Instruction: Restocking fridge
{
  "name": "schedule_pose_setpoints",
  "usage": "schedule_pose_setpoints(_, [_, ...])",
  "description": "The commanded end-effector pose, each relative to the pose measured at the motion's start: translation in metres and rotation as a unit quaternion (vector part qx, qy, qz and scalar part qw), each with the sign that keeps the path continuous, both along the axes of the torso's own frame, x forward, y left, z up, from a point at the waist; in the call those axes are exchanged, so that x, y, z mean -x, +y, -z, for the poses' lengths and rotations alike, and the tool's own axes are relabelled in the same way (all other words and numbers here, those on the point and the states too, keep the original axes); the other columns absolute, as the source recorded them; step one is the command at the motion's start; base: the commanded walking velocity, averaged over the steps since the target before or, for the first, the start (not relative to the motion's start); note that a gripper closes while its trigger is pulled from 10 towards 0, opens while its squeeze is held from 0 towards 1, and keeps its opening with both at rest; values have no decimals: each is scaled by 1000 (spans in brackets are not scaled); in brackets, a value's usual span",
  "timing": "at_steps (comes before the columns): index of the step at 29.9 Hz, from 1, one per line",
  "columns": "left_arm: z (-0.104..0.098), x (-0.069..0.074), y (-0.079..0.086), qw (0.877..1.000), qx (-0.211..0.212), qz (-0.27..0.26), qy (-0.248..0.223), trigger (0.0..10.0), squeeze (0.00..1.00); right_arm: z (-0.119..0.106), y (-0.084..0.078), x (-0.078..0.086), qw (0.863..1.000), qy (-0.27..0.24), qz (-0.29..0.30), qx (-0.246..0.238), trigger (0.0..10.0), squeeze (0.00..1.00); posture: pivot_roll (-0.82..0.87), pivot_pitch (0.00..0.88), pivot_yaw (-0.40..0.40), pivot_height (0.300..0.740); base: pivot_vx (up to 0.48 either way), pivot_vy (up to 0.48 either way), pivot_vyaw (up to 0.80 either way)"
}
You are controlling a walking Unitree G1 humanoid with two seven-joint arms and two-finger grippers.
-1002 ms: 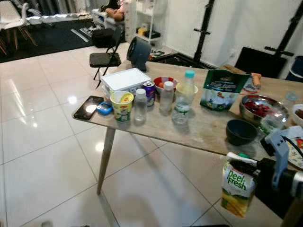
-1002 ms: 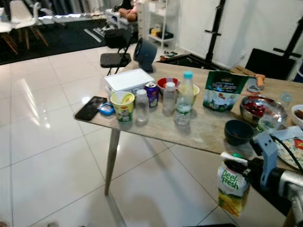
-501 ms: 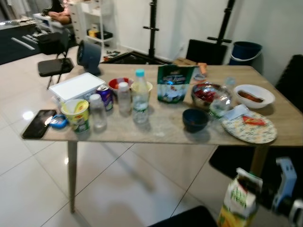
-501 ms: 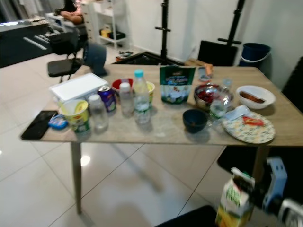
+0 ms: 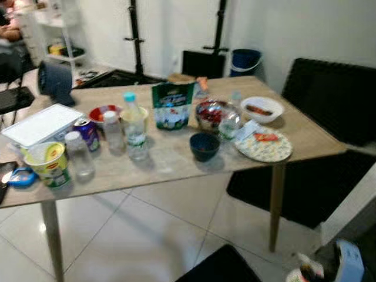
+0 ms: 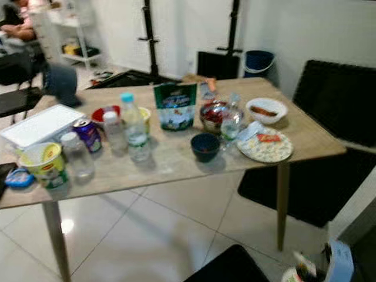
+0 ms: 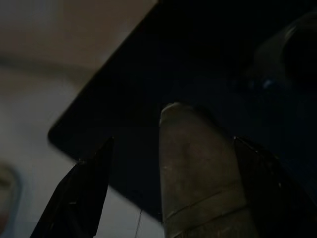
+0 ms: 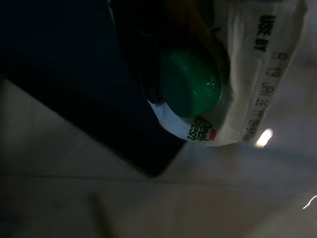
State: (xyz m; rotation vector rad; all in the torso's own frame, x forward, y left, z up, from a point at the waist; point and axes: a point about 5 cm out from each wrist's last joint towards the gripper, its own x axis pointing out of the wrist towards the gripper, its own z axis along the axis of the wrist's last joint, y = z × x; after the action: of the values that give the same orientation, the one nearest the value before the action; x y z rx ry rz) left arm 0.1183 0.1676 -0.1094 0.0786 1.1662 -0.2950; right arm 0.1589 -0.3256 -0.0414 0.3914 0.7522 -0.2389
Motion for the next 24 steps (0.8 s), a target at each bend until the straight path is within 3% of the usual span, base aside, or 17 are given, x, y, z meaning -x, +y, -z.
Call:
schedule_pose_setpoints(1, [4, 12, -2, 1000, -6, 7, 21, 10000, 0, 8, 4, 9, 999, 16, 29, 0, 10000, 0, -53, 0, -6, 740, 0, 0, -712])
schedule_pose_setpoints(3, [4, 12, -3, 1000, -14, 11, 17, 10000, 0, 19, 9, 24, 995, 42, 87, 9, 10000, 0, -53, 0, -6, 740, 0, 0, -712])
schedule_pose_setpoints(12, [2, 6, 0, 1000, -22, 21, 6, 10000, 0, 39, 24, 52, 982, 113, 148, 17, 10000, 0, -52, 0, -5, 740, 0, 0, -712])
schedule_pose_setpoints(24, [2, 6, 1, 999, -29, 25, 5, 10000, 0, 43, 30, 55, 978, 130, 162, 24, 10000, 0, -51, 0, 0, 740, 0, 0, -718])
